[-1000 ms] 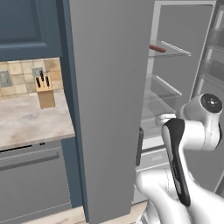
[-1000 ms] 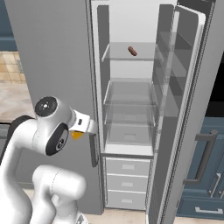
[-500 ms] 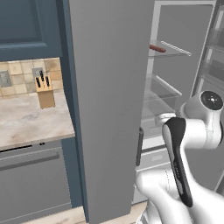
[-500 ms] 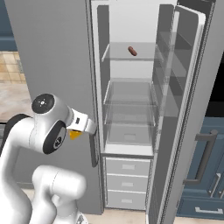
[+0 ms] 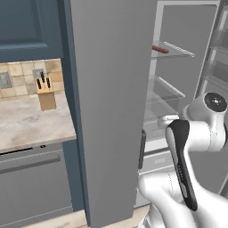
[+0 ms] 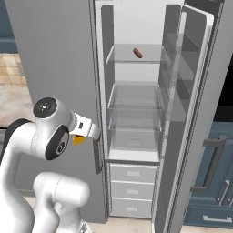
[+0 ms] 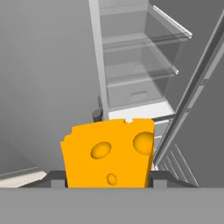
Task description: Retrieve the sausage and cheese from the fridge and place them on the cutting board on the counter.
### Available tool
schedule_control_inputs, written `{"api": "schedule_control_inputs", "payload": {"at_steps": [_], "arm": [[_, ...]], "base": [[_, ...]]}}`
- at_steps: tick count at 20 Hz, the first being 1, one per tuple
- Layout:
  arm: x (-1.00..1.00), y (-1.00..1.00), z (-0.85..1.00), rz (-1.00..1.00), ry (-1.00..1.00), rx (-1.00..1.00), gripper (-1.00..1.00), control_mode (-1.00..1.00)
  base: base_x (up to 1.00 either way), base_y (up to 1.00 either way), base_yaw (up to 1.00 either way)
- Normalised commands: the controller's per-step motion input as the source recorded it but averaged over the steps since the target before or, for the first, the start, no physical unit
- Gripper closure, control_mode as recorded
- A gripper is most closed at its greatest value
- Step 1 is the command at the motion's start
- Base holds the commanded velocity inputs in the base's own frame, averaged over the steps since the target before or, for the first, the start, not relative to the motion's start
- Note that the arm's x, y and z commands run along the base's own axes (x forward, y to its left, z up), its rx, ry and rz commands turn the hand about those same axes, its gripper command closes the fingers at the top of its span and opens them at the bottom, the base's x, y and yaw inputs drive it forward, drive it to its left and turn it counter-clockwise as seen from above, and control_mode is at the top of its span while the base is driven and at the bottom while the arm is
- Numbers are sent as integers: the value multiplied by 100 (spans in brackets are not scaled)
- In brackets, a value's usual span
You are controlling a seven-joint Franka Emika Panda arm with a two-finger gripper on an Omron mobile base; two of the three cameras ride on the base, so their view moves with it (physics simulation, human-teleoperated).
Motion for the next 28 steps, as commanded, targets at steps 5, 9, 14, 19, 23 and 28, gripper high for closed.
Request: {"api": "schedule_control_inputs", "payload": {"at_steps": [5, 9, 14, 19, 23, 28], "arm": [[0, 0, 0, 0, 0, 0, 100, 100], [0, 0, 0, 0, 0, 0, 100, 100], [0, 0, 0, 0, 0, 0, 100, 100], [0, 0, 0, 0, 0, 0, 100, 100], [0, 0, 0, 0, 0, 0, 100, 100], [0, 0, 0, 0, 0, 0, 100, 100]], "base": [[0, 0, 0], [-17, 0, 0], [-85, 5, 12], [-78, 14, 16], [-43, 21, 61], [-13, 4, 100]]}}
